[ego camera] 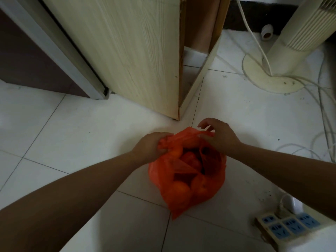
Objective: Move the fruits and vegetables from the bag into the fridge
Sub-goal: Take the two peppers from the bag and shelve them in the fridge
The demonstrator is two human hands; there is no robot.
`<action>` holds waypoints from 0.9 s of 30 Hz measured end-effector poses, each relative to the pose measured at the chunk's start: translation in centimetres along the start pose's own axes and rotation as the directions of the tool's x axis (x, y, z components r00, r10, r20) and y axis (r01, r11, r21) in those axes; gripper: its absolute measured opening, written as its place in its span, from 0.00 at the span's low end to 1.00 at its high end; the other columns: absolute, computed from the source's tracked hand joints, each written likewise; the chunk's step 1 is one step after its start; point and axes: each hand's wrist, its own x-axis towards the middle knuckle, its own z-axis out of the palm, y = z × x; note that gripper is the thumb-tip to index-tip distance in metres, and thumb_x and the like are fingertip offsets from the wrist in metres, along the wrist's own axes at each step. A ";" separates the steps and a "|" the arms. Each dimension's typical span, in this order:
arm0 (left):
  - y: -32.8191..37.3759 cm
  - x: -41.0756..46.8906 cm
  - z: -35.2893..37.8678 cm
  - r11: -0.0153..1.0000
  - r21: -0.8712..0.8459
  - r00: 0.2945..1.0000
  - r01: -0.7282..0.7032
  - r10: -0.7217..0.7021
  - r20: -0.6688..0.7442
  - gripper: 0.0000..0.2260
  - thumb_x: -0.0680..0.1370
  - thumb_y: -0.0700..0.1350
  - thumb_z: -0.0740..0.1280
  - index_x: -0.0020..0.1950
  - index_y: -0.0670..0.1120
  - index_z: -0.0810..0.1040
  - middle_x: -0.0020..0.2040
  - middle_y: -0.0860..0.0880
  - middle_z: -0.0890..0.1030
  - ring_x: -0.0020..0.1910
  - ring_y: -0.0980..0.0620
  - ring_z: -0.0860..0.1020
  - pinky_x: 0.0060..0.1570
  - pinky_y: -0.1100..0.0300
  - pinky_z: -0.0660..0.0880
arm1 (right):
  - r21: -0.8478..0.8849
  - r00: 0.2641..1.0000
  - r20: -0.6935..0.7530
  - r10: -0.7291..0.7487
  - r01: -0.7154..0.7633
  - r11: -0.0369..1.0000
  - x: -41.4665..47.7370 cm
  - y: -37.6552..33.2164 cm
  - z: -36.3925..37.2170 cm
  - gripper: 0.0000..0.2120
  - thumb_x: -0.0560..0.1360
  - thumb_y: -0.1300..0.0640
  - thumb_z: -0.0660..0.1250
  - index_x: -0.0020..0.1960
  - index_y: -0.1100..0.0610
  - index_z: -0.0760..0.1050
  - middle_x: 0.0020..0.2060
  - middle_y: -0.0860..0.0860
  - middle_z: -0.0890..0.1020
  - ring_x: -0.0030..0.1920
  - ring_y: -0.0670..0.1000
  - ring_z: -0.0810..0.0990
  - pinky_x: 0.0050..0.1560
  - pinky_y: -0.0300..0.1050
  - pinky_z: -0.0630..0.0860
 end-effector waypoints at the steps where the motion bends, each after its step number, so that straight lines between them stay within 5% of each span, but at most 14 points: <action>1: -0.2 -0.2 -0.3 1.000 -0.004 1.000 -0.009 0.009 0.010 0.26 0.74 0.47 0.70 0.70 0.47 0.68 0.65 0.45 0.74 0.62 0.47 0.72 0.57 0.62 0.66 | -0.006 0.999 -0.017 -0.036 0.036 0.999 -0.1 0.0 0.1 0.09 0.72 0.55 0.69 0.50 0.47 0.73 0.50 0.47 0.77 0.49 0.47 0.76 0.51 0.41 0.75; 5: -0.5 -1.2 -1.4 0.972 0.165 0.981 -0.169 0.181 -0.064 0.26 0.73 0.53 0.64 0.70 0.52 0.67 0.69 0.45 0.68 0.62 0.47 0.73 0.51 0.60 0.70 | -0.225 0.968 0.071 -0.239 0.249 0.942 -0.3 0.0 0.1 0.07 0.75 0.59 0.65 0.51 0.51 0.78 0.57 0.50 0.74 0.54 0.47 0.72 0.49 0.30 0.65; 8: -0.4 -1.5 -2.1 0.918 0.313 0.957 -0.243 0.279 -0.076 0.21 0.76 0.58 0.60 0.68 0.56 0.70 0.70 0.49 0.69 0.67 0.49 0.70 0.59 0.59 0.66 | -0.338 0.926 0.223 -0.304 0.366 0.867 -0.5 0.2 0.2 0.12 0.77 0.58 0.62 0.59 0.51 0.77 0.64 0.52 0.72 0.63 0.51 0.69 0.58 0.38 0.64; 10: -0.5 -1.7 -2.2 0.847 0.430 0.937 -0.314 0.350 -0.005 0.21 0.76 0.56 0.57 0.67 0.53 0.72 0.67 0.46 0.73 0.64 0.46 0.73 0.56 0.56 0.72 | -0.359 0.916 0.295 -0.272 0.370 0.857 -0.6 0.5 0.4 0.16 0.79 0.54 0.58 0.66 0.50 0.71 0.68 0.52 0.68 0.68 0.52 0.65 0.64 0.42 0.63; 12: -1.5 -1.7 -1.9 0.848 0.402 0.936 -0.347 0.337 0.096 0.21 0.76 0.49 0.54 0.66 0.47 0.73 0.64 0.41 0.76 0.60 0.41 0.77 0.48 0.51 0.78 | -0.386 0.904 0.390 -0.174 0.332 0.861 -0.5 1.0 0.5 0.20 0.80 0.49 0.53 0.72 0.50 0.63 0.73 0.51 0.63 0.72 0.51 0.60 0.69 0.45 0.59; 14: -2.9 -1.4 -1.2 0.864 0.408 0.955 -0.296 0.261 0.141 0.22 0.78 0.43 0.56 0.73 0.45 0.64 0.70 0.40 0.69 0.66 0.40 0.72 0.58 0.48 0.75 | -0.415 0.875 0.478 -0.069 0.294 0.861 -0.5 1.6 0.5 0.24 0.80 0.45 0.50 0.74 0.49 0.56 0.75 0.49 0.57 0.74 0.51 0.55 0.72 0.47 0.54; 17: -2.7 -1.8 -0.6 0.962 0.228 0.974 -0.150 0.104 0.202 0.27 0.80 0.38 0.58 0.75 0.44 0.50 0.76 0.46 0.55 0.73 0.48 0.60 0.68 0.69 0.60 | -0.391 0.861 0.508 -0.025 0.257 0.884 -0.7 1.9 0.3 0.24 0.80 0.44 0.50 0.75 0.48 0.55 0.76 0.48 0.54 0.75 0.51 0.53 0.73 0.49 0.54; 20: -1.7 -1.7 -1.0 0.998 -0.031 0.991 -0.056 0.060 0.118 0.23 0.79 0.39 0.60 0.73 0.40 0.59 0.71 0.49 0.61 0.70 0.53 0.61 0.57 0.83 0.51 | -0.342 0.889 0.454 -0.063 0.239 0.909 -0.7 1.2 -0.3 0.22 0.80 0.44 0.51 0.72 0.46 0.61 0.74 0.49 0.60 0.73 0.52 0.58 0.72 0.51 0.58; 24: -0.8 -0.8 -1.7 1.000 -0.006 0.997 0.017 -0.018 -0.081 0.18 0.78 0.39 0.62 0.67 0.48 0.72 0.71 0.44 0.68 0.71 0.50 0.63 0.62 0.71 0.53 | -0.352 0.916 0.347 -0.204 0.329 0.876 -1.3 -0.1 -0.8 0.24 0.77 0.39 0.48 0.68 0.46 0.67 0.70 0.50 0.67 0.69 0.52 0.64 0.67 0.52 0.65; 27: 1.1 -0.8 -1.9 0.992 0.040 0.981 -0.118 0.123 -0.148 0.16 0.77 0.42 0.60 0.64 0.47 0.75 0.68 0.46 0.72 0.68 0.50 0.67 0.64 0.66 0.58 | -0.316 0.877 0.327 -0.353 0.453 0.833 -2.1 -1.1 -0.8 0.22 0.77 0.41 0.50 0.64 0.49 0.72 0.64 0.50 0.73 0.63 0.51 0.70 0.62 0.45 0.67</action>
